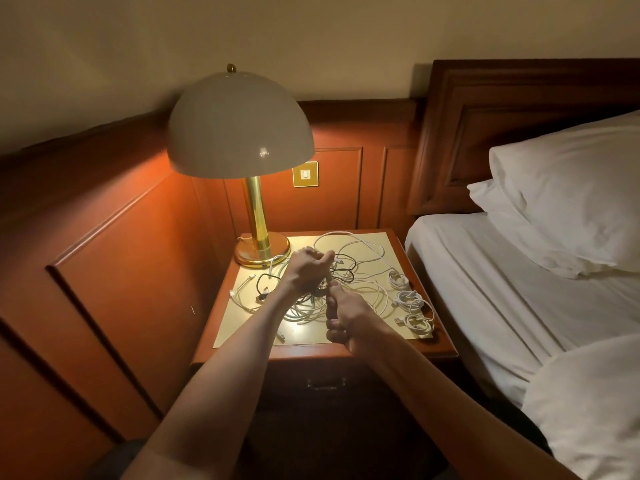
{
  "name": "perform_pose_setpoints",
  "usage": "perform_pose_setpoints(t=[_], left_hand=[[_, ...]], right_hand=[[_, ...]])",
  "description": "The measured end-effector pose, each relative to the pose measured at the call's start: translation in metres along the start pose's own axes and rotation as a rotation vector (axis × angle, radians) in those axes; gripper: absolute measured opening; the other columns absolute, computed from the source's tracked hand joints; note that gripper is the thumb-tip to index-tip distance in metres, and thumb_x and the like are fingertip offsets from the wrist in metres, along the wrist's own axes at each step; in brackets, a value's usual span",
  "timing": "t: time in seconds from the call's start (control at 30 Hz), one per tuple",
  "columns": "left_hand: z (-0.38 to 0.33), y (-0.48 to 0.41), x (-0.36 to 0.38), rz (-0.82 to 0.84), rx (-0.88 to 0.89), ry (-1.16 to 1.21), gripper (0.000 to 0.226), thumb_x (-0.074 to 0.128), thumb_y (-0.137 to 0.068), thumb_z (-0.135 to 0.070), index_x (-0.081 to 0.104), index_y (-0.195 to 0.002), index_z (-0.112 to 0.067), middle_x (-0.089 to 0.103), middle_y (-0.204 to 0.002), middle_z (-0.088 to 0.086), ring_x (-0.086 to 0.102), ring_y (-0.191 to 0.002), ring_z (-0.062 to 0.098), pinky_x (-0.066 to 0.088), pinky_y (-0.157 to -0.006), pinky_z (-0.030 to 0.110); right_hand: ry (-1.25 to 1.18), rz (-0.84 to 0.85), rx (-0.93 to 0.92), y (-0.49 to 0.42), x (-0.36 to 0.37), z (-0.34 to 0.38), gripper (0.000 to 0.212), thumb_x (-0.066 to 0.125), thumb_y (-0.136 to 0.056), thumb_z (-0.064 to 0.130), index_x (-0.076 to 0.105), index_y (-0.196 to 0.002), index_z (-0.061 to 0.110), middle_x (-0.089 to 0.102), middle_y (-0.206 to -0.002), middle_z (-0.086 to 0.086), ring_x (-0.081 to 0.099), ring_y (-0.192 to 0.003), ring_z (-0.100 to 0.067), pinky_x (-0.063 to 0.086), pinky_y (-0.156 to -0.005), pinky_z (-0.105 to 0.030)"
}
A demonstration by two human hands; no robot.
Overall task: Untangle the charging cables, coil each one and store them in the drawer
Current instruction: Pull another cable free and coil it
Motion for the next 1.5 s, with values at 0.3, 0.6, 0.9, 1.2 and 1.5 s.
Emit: perform_pose_setpoints(t=[0.3,0.6,0.9,1.2,1.5], left_hand=[[-0.003,-0.001,-0.003,0.011,0.057,0.060,0.056,0.058,-0.097,-0.029,0.043,-0.044,-0.019,0.041,-0.033,-0.010,0.033,-0.033,0.004,0.027,-0.040,0.021],[-0.017,0.003,0.009,0.052,0.084,0.084,0.054,0.057,-0.099,-0.025,0.047,-0.046,-0.017,0.042,-0.034,-0.012,0.035,-0.029,0.002,0.027,-0.038,0.014],[-0.002,0.020,0.022,0.065,-0.013,0.136,0.047,0.059,-0.097,-0.028,0.053,-0.052,-0.013,0.050,-0.036,-0.011,0.042,-0.036,0.000,0.032,-0.039,0.014],[-0.045,0.033,0.045,0.251,0.104,0.108,0.056,0.047,-0.101,-0.043,0.053,-0.050,-0.018,0.051,-0.045,-0.010,0.044,-0.044,0.006,0.035,-0.049,0.021],[-0.069,0.015,0.104,0.407,0.061,-0.046,0.059,0.031,-0.103,-0.051,0.066,-0.077,-0.012,0.059,-0.070,0.003,0.048,-0.062,0.015,0.036,-0.060,0.031]], right_hand=[[-0.253,0.059,0.153,0.010,0.006,-0.004,0.047,0.032,-0.108,0.041,0.035,-0.068,0.016,0.025,-0.051,0.005,0.025,-0.036,-0.006,0.021,-0.032,-0.016],[-0.287,-0.001,0.106,0.016,0.007,-0.006,0.042,0.035,-0.107,0.043,0.036,-0.075,0.015,0.021,-0.056,0.005,0.020,-0.041,-0.005,0.021,-0.036,-0.017],[-0.131,0.054,0.127,0.025,-0.022,-0.010,0.041,0.038,-0.107,0.041,0.036,-0.074,0.017,0.026,-0.057,0.005,0.023,-0.041,-0.004,0.019,-0.033,-0.016],[0.454,-0.071,-0.155,0.051,-0.084,0.026,0.042,0.048,-0.099,0.050,0.051,-0.090,0.009,0.046,-0.063,-0.002,0.046,-0.043,-0.012,0.039,-0.040,-0.026],[0.405,-0.280,-0.455,0.021,-0.149,0.072,0.020,0.057,-0.101,0.019,0.071,-0.115,0.018,0.076,-0.091,-0.004,0.076,-0.071,-0.022,0.062,-0.061,-0.036]])
Point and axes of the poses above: each hand's wrist, its own y-axis away from the middle knuckle, its own x-axis out of the palm, z = x × y, the point moved 8 cm from there along -y, towards the middle knuckle
